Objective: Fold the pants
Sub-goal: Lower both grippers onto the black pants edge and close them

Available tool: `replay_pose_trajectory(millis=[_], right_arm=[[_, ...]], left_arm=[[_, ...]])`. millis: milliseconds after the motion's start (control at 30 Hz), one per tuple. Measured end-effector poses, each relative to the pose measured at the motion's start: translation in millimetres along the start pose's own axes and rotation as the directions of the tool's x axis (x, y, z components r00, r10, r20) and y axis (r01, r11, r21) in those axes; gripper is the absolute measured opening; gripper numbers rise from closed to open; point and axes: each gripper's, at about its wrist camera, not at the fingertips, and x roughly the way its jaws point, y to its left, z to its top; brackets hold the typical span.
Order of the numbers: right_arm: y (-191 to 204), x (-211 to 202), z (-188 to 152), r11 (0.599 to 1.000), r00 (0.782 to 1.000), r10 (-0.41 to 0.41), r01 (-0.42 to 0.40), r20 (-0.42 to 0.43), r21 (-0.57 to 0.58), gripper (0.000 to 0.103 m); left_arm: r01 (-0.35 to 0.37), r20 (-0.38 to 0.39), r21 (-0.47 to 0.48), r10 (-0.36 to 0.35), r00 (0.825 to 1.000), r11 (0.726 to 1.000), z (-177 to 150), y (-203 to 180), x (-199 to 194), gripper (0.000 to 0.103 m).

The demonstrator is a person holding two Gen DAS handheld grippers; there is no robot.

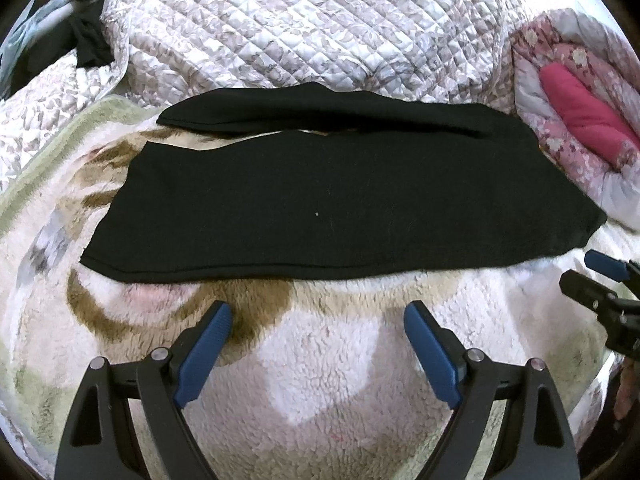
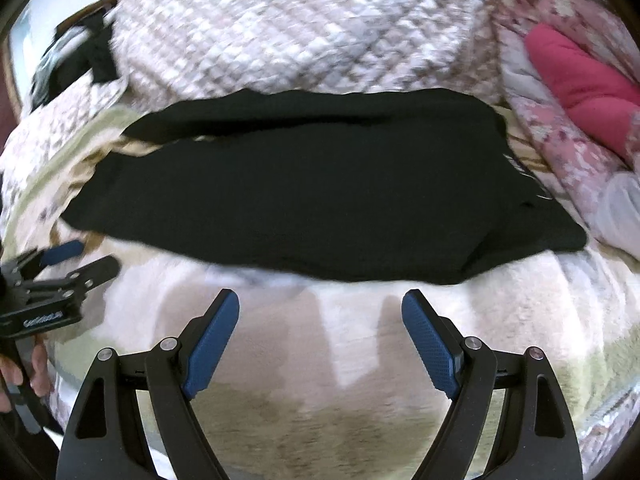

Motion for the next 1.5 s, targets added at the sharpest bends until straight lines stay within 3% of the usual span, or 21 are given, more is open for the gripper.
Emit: replay_pose_trajectory(millis=[200,300,433,567,633,667,800,900,967,1033,1100,1233,1333,1500], right_arm=[[-50,3,6,0.977,1.0,-0.003,0.009,-0.029,0.212,0.084],[-76,7,10,0.938,0.997,0.079,-0.07,-0.014,0.338,0.084],[-87,14,25,0.932,0.996,0.085,-0.083,0.01,0.352,0.084],[-105,25,42,0.91,0.993,0.103,-0.116,0.055,0.397,0.083],[-111,28,48,0.9,0.992,0.1,-0.124,0.079,0.419,0.081],[-115,29,51,0.894,0.992,0.089,-0.118,0.088,0.432,0.075],[-135,36,53,0.863,0.994,0.041,-0.084,0.098,0.499,0.036],[-145,38,53,0.848,0.994,0.03,-0.08,0.102,0.525,0.025],[-147,40,55,0.849,0.994,0.02,-0.073,0.106,0.523,0.02],[-149,40,56,0.845,0.994,0.025,-0.077,0.104,0.529,0.013],[-151,39,55,0.836,0.993,0.042,-0.094,0.108,0.541,0.009],[-148,23,55,0.834,0.99,0.069,-0.123,0.121,0.537,0.006],[-144,-1,50,0.838,0.987,0.086,-0.144,0.133,0.526,0.005],[-143,-36,18,0.832,0.985,0.118,-0.166,0.124,0.529,0.005]], left_arm=[[0.045,0.014,-0.096,-0.044,0.999,0.994,6,21,1,0.089],[0.053,0.003,-0.183,-0.053,0.999,0.982,10,37,9,0.089],[0.092,0.016,-0.291,-0.092,0.996,0.952,19,57,19,0.088],[0.102,0.031,-0.33,-0.098,0.995,0.938,27,68,29,0.088],[0.112,0.04,-0.364,-0.105,0.994,0.924,32,76,34,0.088],[0.113,0.045,-0.379,-0.104,0.994,0.918,35,80,37,0.088],[0.085,0.05,-0.417,-0.07,0.996,0.905,41,93,46,0.072],[0.066,0.051,-0.452,-0.048,0.998,0.89,42,102,50,0.058],[0.046,0.051,-0.469,-0.025,0.998,0.882,43,109,51,0.042],[0.022,0.042,-0.497,-0.002,0.999,0.868,42,118,55,0.017],[0.021,0.039,-0.511,-0.002,0.999,0.859,41,122,56,0.007],[0.015,0.063,-0.476,0.017,0.998,0.879,41,116,43,0.003],[0.05,0.096,-0.474,-0.005,0.995,0.879,40,116,19,0.003],[0.055,0.116,-0.443,-0.004,0.993,0.895,19,115,-25,0.003]])
